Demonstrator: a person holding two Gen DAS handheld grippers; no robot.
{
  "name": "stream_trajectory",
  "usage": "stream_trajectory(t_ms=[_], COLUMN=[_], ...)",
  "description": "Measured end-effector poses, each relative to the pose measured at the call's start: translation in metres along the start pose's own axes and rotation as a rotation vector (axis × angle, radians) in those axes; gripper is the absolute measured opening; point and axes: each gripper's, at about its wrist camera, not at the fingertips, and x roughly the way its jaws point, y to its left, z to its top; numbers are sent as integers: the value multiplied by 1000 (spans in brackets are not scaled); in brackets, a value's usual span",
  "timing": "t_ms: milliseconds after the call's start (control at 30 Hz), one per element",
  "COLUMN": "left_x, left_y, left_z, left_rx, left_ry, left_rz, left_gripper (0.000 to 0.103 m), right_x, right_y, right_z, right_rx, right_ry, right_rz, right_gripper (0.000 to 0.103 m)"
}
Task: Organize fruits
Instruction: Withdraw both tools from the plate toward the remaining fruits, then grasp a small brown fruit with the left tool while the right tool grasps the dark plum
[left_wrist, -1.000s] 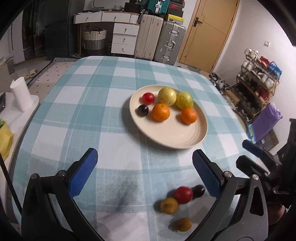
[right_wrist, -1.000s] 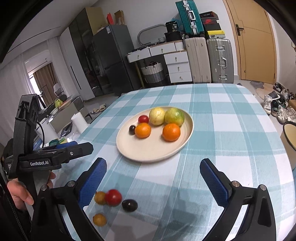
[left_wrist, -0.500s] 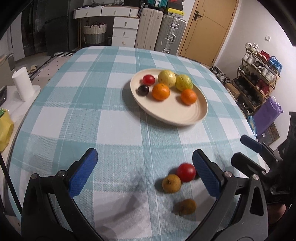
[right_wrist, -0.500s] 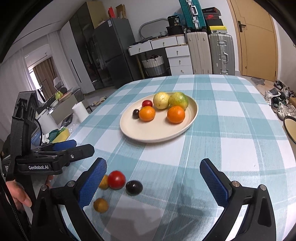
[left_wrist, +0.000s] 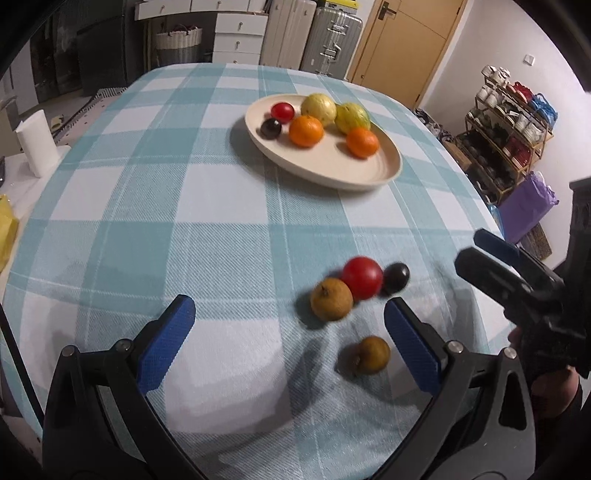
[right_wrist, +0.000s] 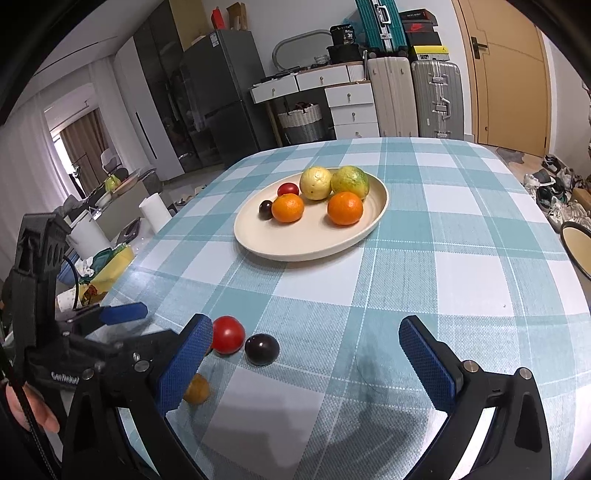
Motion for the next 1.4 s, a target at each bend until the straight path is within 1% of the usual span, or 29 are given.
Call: stream_trajectory(t_ms=[133,200,267,367,433,500,533,600,633,700,733,767,800,867,933,1000,1033,1233,1333,1400], left_x=[1,3,4,4,6,9,10,11,10,10,10,10,10,10,8,6,6,-2,-6,-11], left_y=[-10,-15,-17,-22,-24,-26,-27,-29,-30,-32,-33,-34,-34,-35,-37,-35,-35,-30,-24,-19], left_z=[-7,-9,-11,-13,-15,-18,-19,-21,-22,-23,-23,-23,-24,-24,-24,-24,-24,-20,-16,-13], left_rx=[30,51,60,77,87,97,102,111,116,125,129,133,134,137,146,131,132,120,95,83], left_ry=[18,32,40,47,58,78,85,94,92,96,98,98,100,106,103,104,104,78,74,58], left_rz=[-16,2,-16,-28,-30,-47,-53,-81,-84,-100,-104,-114,-133,-166,-180,-237,-243,-239,-254,-251], left_gripper=[102,101,101,97,91,78,77,68,67,53,51,44,33,22,22,22,22,22,22,22], right_x=[0,0,-1,-2,-2,-1,-1,0,0,0,-1,-1,-1,0,0,0,0,1,4,5], right_y=[0,-1,-1,-2,-2,-2,-2,-1,-1,-2,-2,-2,-3,-3,-3,-3,-3,-2,0,2], right_z=[-2,-3,-3,-3,-3,-4,-4,-5,-5,-5,-5,-5,-5,-6,-6,-6,-7,-8,-10,-10], right_rx=[-2,1,5,6,7,10,10,11,11,13,14,16,18,20,19,19,19,23,22,14], right_ry=[6,8,8,5,5,7,8,10,10,11,10,10,10,11,11,14,14,23,34,37], right_rz=[0,0,1,0,-1,3,3,3,3,3,3,3,3,3,4,11,16,56,66,71], right_gripper=[103,103,103,103,103,103,103,103,103,103,103,103,103,103,103,103,103,103,103,103])
